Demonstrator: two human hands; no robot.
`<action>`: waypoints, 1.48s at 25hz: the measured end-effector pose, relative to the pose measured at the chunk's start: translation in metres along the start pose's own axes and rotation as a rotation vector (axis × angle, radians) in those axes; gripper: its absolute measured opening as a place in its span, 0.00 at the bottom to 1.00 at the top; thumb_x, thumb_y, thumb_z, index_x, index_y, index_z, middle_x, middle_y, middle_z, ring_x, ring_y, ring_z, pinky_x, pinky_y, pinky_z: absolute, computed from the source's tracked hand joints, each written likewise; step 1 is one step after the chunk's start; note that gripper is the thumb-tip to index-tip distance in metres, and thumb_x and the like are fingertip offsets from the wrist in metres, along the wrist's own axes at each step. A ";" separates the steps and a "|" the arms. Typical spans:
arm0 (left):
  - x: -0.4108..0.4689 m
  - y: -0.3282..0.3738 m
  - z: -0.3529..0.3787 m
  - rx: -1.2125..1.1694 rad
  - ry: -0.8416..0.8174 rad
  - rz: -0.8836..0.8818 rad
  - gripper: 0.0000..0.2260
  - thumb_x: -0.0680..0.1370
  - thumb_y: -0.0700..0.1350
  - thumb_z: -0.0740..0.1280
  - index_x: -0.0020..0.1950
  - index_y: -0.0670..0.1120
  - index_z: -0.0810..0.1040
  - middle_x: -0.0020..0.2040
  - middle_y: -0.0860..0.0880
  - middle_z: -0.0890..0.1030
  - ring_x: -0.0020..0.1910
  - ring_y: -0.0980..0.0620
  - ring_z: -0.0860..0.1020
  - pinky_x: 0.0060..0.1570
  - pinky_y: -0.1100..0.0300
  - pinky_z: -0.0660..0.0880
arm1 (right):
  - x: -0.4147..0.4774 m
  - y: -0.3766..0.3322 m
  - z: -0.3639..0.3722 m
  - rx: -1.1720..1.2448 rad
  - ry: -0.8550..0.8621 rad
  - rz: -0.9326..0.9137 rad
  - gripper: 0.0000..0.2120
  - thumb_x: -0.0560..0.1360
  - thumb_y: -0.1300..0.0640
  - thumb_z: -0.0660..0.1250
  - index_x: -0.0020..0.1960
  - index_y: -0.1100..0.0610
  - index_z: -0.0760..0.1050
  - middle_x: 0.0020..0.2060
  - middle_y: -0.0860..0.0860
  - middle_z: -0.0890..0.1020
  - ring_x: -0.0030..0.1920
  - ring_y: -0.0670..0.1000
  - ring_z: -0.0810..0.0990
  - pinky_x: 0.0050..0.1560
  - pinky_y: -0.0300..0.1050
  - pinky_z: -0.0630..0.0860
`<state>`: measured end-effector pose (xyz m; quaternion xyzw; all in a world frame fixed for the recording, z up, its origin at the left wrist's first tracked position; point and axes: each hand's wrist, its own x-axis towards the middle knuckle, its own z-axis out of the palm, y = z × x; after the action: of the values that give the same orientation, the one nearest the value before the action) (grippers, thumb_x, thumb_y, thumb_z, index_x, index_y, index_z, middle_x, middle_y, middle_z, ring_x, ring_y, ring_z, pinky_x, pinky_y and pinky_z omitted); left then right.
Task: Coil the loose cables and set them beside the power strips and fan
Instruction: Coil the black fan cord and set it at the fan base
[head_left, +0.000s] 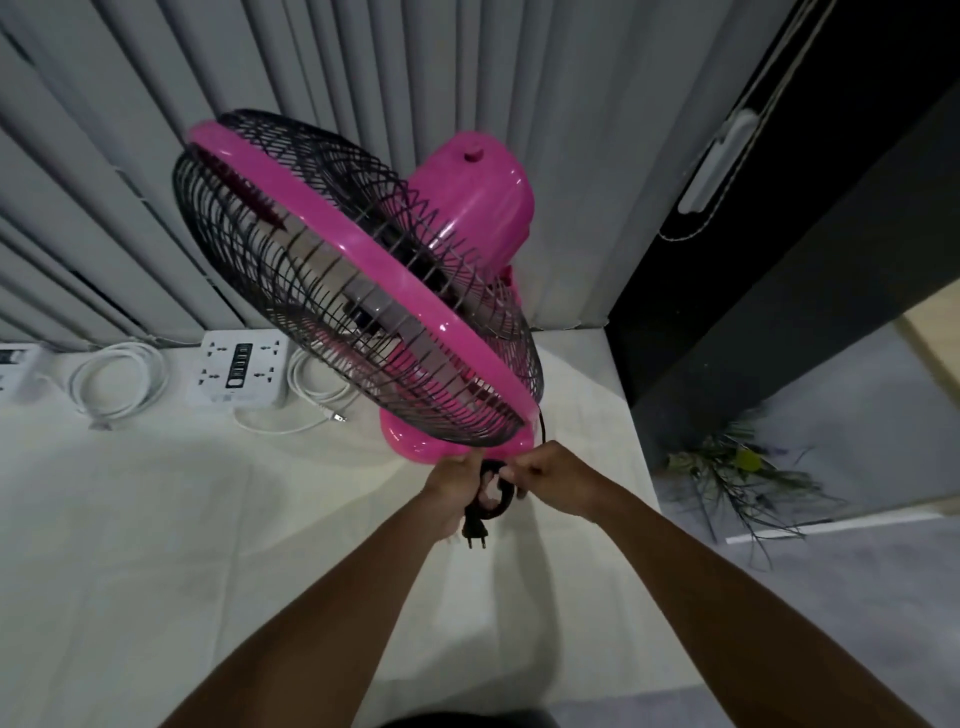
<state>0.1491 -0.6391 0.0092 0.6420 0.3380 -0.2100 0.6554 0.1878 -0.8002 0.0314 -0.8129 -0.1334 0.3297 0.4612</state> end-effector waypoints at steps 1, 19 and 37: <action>0.000 -0.002 0.001 0.078 0.052 0.018 0.24 0.80 0.60 0.59 0.32 0.45 0.75 0.26 0.50 0.76 0.25 0.52 0.72 0.34 0.59 0.70 | 0.003 0.001 0.000 -0.085 0.007 -0.010 0.11 0.80 0.61 0.69 0.47 0.69 0.84 0.36 0.62 0.83 0.38 0.54 0.80 0.44 0.46 0.78; -0.012 0.022 -0.063 0.224 -0.577 -0.101 0.08 0.80 0.35 0.63 0.54 0.31 0.79 0.43 0.38 0.81 0.38 0.44 0.80 0.43 0.53 0.80 | 0.007 0.009 0.006 -0.542 0.191 0.034 0.11 0.77 0.61 0.67 0.38 0.64 0.83 0.35 0.60 0.85 0.40 0.58 0.85 0.39 0.42 0.73; -0.028 -0.012 0.001 0.355 0.177 0.498 0.04 0.74 0.43 0.73 0.42 0.44 0.80 0.36 0.52 0.82 0.35 0.59 0.81 0.35 0.70 0.77 | -0.004 0.006 0.006 -0.376 0.212 0.197 0.09 0.76 0.61 0.69 0.41 0.62 0.86 0.36 0.61 0.86 0.39 0.58 0.87 0.44 0.53 0.85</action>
<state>0.1217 -0.6458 0.0212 0.8251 0.1843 -0.0419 0.5324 0.1806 -0.8015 0.0265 -0.9237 -0.0630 0.2551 0.2789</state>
